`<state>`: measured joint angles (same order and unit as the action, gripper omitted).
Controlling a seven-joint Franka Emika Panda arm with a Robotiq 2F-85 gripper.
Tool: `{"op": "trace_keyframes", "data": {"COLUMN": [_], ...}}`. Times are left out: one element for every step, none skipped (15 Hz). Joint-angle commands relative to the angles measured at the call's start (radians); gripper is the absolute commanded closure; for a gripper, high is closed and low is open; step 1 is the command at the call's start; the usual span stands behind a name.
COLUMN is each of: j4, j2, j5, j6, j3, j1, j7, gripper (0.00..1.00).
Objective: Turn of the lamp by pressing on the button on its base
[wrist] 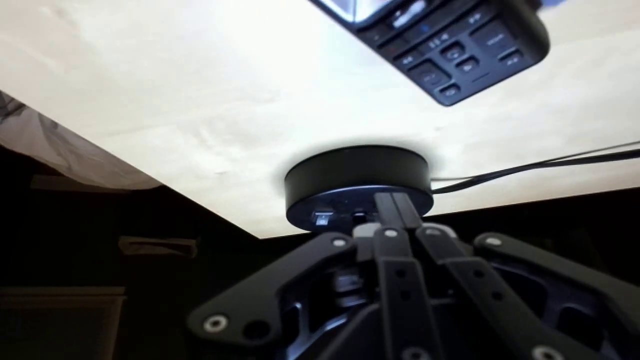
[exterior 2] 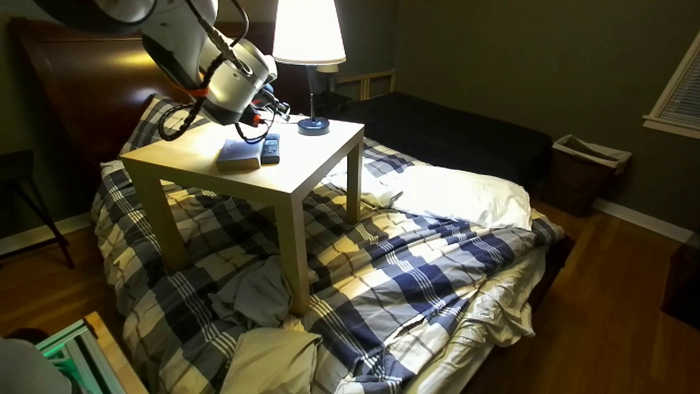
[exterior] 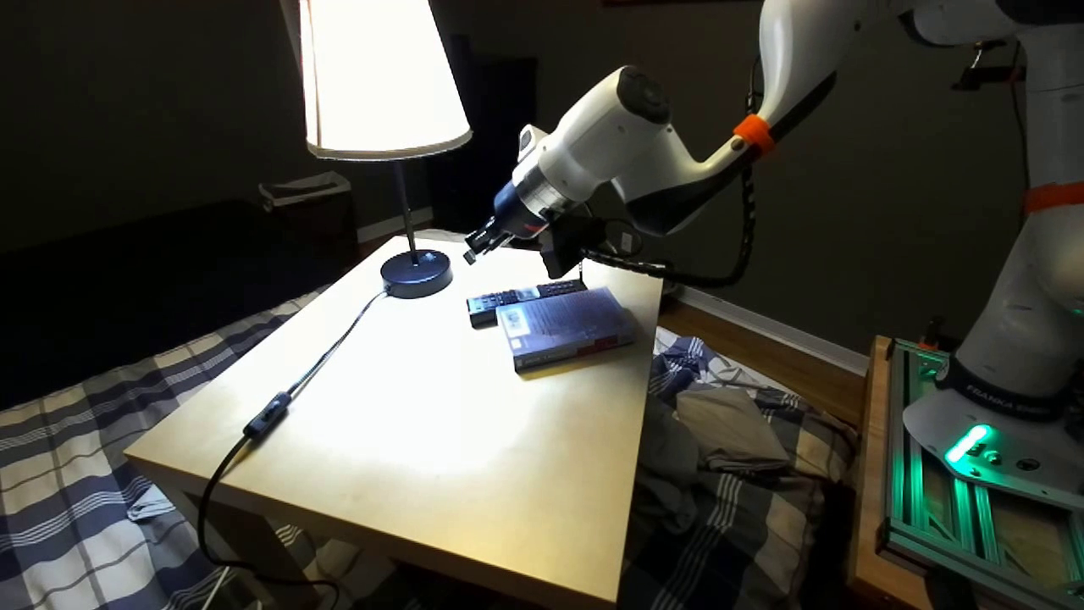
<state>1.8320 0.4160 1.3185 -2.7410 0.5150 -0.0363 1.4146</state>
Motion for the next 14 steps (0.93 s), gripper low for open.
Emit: {"op": "trace_keyframes", "data": {"j4": [-0.004, -0.007, -0.01, -0.012, -0.013, -0.014, -0.014, -0.04, -0.066, -0.087, -0.107, -0.133, -0.154, -0.175], "j2": [0.005, 0.006, 0.006, 0.006, 0.006, 0.006, 0.006, 0.023, 0.043, 0.057, 0.074, 0.093, 0.109, 0.129], "j5": [0.0, 0.0, 0.0, 0.0, 0.0, 0.0, 0.0, 0.043, 0.071, 0.1, 0.117, 0.137, 0.152, 0.159], "j6": [0.0, 0.0, 0.0, 0.0, 0.0, 0.0, 0.0, 0.017, 0.018, 0.015, 0.011, 0.002, -0.003, -0.015], "j3": [0.0, 0.0, 0.0, 0.0, 0.0, 0.0, 0.0, -0.018, -0.03, -0.04, -0.048, -0.056, -0.061, -0.063], "j1": [0.0, -0.001, -0.001, -0.001, -0.001, -0.001, -0.001, 0.016, 0.022, 0.027, 0.028, 0.029, 0.031, 0.03], "j7": [0.0, 0.0, 0.0, 0.0, 0.0, 0.0, 0.0, 0.019, 0.021, 0.022, 0.013, 0.009, 0.007, 0.003], "gripper": [0.99, 0.99, 0.99, 0.99, 0.99, 0.99, 1.0, 1.0, 1.0, 1.0, 1.0, 1.0, 1.0, 1.0]}}
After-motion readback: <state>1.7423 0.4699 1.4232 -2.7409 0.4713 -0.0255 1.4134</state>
